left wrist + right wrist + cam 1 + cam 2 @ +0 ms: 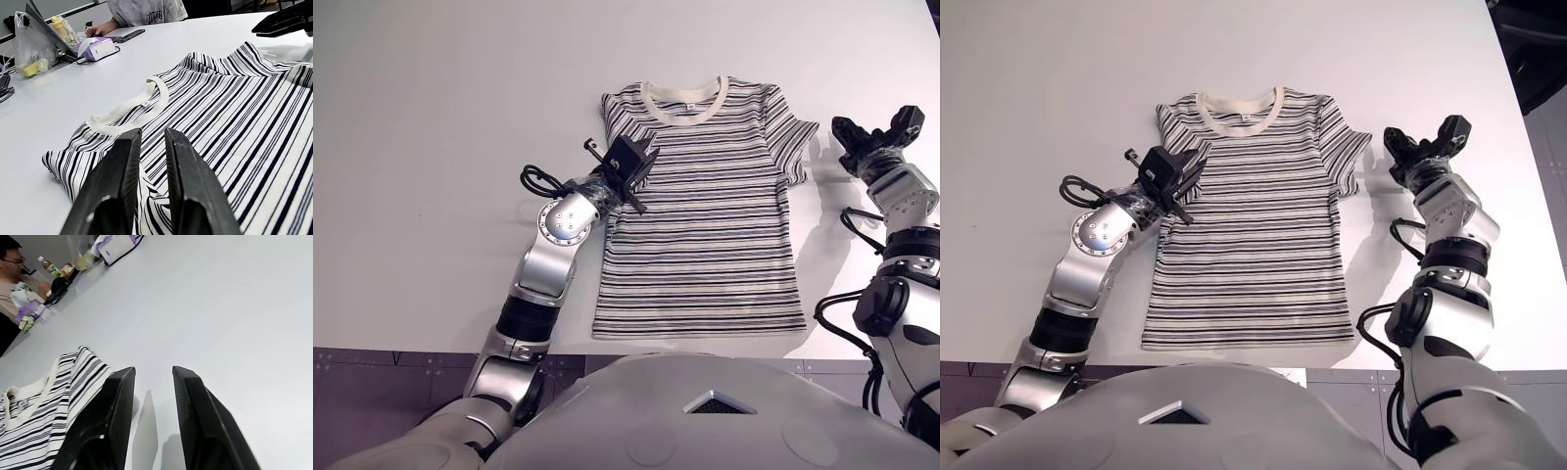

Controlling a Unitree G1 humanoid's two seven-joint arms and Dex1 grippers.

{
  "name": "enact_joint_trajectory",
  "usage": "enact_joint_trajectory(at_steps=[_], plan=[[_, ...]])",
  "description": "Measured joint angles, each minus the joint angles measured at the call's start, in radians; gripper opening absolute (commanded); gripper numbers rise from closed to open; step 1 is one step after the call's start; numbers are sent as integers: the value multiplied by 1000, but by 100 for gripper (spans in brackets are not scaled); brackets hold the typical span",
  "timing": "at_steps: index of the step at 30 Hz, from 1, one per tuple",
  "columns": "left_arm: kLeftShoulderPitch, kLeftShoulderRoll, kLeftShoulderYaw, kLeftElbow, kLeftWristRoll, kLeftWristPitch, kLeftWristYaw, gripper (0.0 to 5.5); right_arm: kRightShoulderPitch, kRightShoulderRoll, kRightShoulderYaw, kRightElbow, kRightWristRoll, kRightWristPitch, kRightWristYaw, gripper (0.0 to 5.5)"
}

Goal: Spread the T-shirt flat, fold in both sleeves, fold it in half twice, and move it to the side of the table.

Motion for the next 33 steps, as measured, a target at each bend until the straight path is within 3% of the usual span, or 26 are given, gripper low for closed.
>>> enact_joint_trajectory(at_steps=[11,19,26,33], plan=[[0,-10,-1,0,5,0,0,90,-4,54,73,-19,-22,31,-2,140],[0,-17,-1,0,8,0,0,90,-3,61,81,-47,-29,31,6,15],[-1,-17,0,0,8,-3,0,90,42,82,129,-175,-57,18,-10,15],[-1,-19,-1,0,9,-7,1,90,101,222,213,-438,-46,116,-93,15]])
